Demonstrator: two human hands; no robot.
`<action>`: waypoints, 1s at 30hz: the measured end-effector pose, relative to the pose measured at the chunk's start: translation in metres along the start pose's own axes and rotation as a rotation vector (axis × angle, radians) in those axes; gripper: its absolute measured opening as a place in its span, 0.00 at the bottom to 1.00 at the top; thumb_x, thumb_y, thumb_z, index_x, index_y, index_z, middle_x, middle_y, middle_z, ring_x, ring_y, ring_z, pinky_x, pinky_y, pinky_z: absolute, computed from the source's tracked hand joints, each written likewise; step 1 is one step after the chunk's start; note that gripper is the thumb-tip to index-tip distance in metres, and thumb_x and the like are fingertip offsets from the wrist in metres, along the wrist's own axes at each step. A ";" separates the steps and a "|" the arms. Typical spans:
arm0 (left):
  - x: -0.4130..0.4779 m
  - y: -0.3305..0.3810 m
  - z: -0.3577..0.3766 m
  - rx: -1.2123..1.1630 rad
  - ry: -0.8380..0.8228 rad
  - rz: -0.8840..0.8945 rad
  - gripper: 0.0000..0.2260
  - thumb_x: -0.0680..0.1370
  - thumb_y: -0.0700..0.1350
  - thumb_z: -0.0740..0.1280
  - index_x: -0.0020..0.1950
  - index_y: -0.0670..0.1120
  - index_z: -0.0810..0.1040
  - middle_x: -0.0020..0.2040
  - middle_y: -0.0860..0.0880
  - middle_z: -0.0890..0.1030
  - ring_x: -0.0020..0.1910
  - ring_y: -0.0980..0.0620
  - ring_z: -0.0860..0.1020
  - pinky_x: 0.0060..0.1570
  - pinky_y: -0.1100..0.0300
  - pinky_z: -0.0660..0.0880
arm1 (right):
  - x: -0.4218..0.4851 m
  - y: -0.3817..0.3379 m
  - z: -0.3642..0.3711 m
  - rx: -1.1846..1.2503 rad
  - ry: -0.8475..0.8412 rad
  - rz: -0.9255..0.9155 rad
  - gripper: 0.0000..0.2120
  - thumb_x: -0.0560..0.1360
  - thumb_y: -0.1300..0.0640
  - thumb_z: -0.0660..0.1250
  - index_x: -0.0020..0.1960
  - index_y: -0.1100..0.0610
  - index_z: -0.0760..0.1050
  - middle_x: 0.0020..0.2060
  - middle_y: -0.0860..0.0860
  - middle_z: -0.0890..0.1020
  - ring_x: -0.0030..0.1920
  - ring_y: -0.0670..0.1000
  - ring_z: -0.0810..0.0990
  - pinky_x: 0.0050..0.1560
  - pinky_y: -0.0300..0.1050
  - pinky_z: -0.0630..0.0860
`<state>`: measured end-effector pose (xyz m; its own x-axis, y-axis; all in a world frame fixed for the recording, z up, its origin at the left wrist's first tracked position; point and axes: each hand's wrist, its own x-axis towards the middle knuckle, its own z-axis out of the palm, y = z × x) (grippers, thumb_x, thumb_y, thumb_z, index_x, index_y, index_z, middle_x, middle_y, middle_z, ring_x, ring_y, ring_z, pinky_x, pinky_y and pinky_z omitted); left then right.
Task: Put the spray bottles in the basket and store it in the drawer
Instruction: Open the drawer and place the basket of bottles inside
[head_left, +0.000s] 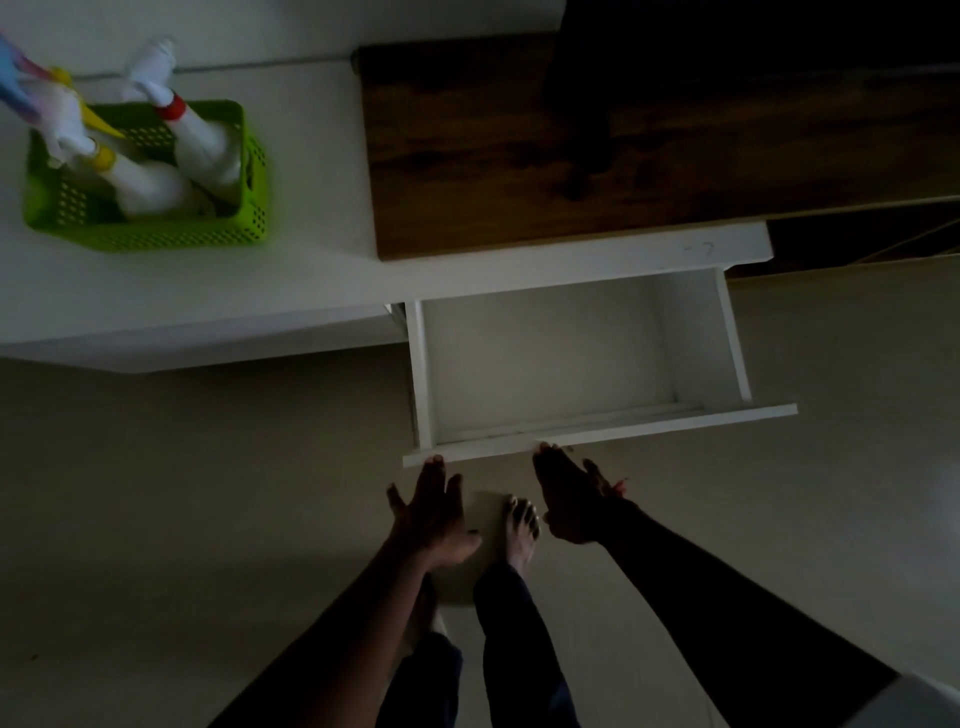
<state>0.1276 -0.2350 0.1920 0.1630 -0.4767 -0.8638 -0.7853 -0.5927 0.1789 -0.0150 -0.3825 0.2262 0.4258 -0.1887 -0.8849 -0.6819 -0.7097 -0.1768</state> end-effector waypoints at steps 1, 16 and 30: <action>-0.001 -0.001 0.002 0.001 -0.002 0.007 0.41 0.74 0.60 0.61 0.79 0.48 0.42 0.78 0.45 0.34 0.76 0.48 0.33 0.71 0.33 0.37 | -0.001 -0.001 0.002 -0.005 -0.004 0.006 0.40 0.79 0.52 0.59 0.76 0.57 0.33 0.78 0.54 0.37 0.77 0.52 0.36 0.77 0.55 0.39; -0.020 -0.010 -0.004 0.019 -0.025 0.066 0.38 0.77 0.58 0.61 0.79 0.49 0.43 0.79 0.47 0.36 0.77 0.49 0.36 0.73 0.35 0.44 | -0.021 -0.008 0.009 0.021 -0.015 0.031 0.38 0.80 0.56 0.57 0.77 0.57 0.34 0.78 0.53 0.38 0.78 0.52 0.38 0.78 0.55 0.41; -0.054 -0.091 -0.158 -0.389 0.517 -0.060 0.31 0.76 0.54 0.65 0.76 0.49 0.58 0.77 0.46 0.61 0.76 0.47 0.58 0.72 0.49 0.62 | -0.005 -0.109 -0.173 0.254 0.414 -0.136 0.29 0.80 0.49 0.56 0.78 0.50 0.49 0.77 0.54 0.59 0.75 0.56 0.62 0.73 0.49 0.61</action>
<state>0.2843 -0.2582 0.2965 0.5426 -0.6289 -0.5569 -0.5083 -0.7736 0.3784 0.1604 -0.4220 0.3246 0.6859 -0.3960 -0.6105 -0.7052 -0.5687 -0.4234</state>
